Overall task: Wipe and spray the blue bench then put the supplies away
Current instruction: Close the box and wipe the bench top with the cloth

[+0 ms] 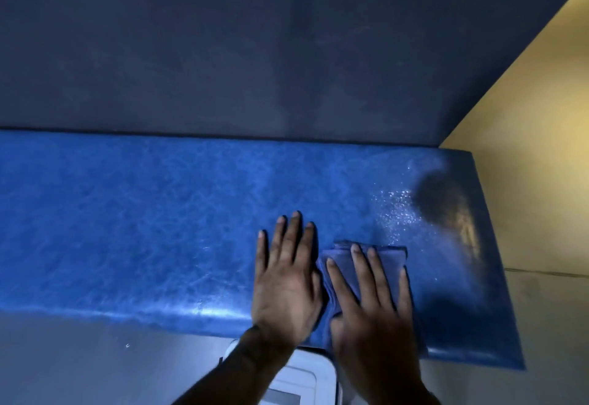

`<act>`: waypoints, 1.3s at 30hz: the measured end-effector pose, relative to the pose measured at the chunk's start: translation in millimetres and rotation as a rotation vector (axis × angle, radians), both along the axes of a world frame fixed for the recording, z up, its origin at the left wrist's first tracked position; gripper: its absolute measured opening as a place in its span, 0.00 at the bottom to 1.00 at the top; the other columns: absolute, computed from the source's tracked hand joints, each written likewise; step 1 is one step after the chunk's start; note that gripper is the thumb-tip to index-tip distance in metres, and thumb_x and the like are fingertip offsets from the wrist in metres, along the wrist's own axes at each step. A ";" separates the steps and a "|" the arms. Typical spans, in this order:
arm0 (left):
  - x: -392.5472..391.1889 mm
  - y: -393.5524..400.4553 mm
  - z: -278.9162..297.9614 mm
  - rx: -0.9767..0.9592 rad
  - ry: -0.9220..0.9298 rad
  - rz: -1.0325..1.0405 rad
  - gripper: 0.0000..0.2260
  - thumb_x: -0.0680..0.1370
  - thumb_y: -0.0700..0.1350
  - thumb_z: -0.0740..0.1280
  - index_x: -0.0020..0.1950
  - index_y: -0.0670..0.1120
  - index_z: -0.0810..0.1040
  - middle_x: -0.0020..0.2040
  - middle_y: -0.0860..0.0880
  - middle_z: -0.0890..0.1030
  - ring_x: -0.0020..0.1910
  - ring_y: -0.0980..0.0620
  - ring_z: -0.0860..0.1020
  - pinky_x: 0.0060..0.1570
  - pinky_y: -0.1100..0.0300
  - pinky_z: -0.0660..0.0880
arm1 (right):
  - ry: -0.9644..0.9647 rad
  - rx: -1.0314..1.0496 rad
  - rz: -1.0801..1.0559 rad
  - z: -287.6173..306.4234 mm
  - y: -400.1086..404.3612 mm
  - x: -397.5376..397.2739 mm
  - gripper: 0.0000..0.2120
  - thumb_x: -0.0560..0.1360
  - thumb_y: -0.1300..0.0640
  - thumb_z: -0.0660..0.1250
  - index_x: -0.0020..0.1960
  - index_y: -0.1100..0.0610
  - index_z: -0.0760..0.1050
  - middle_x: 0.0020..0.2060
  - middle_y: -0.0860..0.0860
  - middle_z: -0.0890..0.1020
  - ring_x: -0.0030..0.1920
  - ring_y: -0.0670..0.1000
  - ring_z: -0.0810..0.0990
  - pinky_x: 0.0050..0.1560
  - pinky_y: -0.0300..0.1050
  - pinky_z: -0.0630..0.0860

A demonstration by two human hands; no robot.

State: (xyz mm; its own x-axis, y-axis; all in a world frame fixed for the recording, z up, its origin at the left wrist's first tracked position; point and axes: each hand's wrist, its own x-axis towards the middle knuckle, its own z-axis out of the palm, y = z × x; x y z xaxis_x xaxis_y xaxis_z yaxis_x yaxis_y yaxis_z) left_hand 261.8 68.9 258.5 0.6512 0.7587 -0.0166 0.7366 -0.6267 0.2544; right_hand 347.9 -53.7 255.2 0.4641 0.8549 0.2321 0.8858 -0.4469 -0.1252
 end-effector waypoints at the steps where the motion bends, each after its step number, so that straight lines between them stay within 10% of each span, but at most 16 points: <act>1: 7.1 -4.3 -1.1 -0.002 0.013 0.001 0.32 0.75 0.49 0.57 0.80 0.47 0.64 0.83 0.48 0.58 0.83 0.47 0.53 0.78 0.40 0.56 | 0.009 -0.036 0.016 1.1 5.1 12.1 0.34 0.67 0.54 0.64 0.74 0.49 0.73 0.76 0.59 0.70 0.77 0.61 0.67 0.71 0.73 0.63; 12: 11.6 -5.5 -6.2 0.048 -0.030 0.046 0.30 0.73 0.47 0.59 0.77 0.47 0.69 0.81 0.48 0.64 0.81 0.48 0.59 0.78 0.40 0.58 | 0.150 -0.379 -0.035 12.3 117.8 146.5 0.31 0.77 0.47 0.54 0.80 0.42 0.57 0.83 0.51 0.54 0.83 0.55 0.48 0.78 0.68 0.45; 39: 43.8 -31.8 -2.8 0.025 0.001 0.075 0.31 0.76 0.51 0.55 0.79 0.45 0.64 0.82 0.45 0.59 0.82 0.45 0.54 0.78 0.37 0.52 | 0.057 -0.067 -0.113 6.8 -59.9 80.6 0.33 0.67 0.54 0.64 0.73 0.50 0.74 0.76 0.59 0.71 0.78 0.61 0.65 0.72 0.74 0.61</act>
